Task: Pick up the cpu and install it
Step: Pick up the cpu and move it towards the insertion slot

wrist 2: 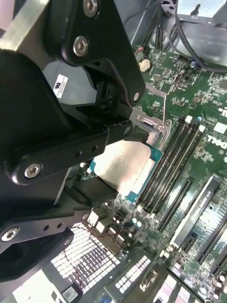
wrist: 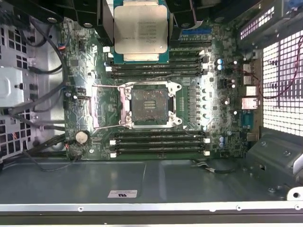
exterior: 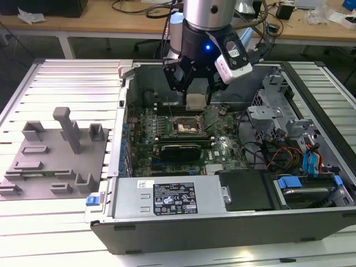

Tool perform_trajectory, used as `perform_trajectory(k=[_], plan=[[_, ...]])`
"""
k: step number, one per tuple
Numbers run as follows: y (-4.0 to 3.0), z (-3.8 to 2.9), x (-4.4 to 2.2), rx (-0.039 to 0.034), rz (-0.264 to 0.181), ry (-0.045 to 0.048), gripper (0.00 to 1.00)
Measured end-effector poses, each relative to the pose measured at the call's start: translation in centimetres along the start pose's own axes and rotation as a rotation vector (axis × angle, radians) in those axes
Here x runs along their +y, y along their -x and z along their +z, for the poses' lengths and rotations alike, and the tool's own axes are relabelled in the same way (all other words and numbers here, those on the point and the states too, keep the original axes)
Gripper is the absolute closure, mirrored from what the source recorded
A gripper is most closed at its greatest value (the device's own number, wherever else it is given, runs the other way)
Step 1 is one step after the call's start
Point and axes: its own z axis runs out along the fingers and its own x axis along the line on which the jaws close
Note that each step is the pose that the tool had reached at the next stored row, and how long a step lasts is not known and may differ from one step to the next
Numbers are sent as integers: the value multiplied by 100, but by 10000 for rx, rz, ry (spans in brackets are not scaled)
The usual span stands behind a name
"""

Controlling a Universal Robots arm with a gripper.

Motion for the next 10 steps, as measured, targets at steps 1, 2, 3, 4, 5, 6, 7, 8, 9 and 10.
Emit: perform_trajectory(k=[1,2,3,4,5,6,7,8,9,10], plan=[[-1,23,13,2,-37,2,45],[-1,40,24,3,-62,4,45],[-3,83,47,6,-108,3,45],[-4,104,57,8,-125,5,45],[-5,120,64,8,-138,8,45],[-5,142,74,9,-154,10,45],[-6,160,81,9,-167,13,45],[-7,183,92,11,-185,15,45],[-8,208,103,12,-203,18,45],[-8,222,109,12,-212,20,45]])
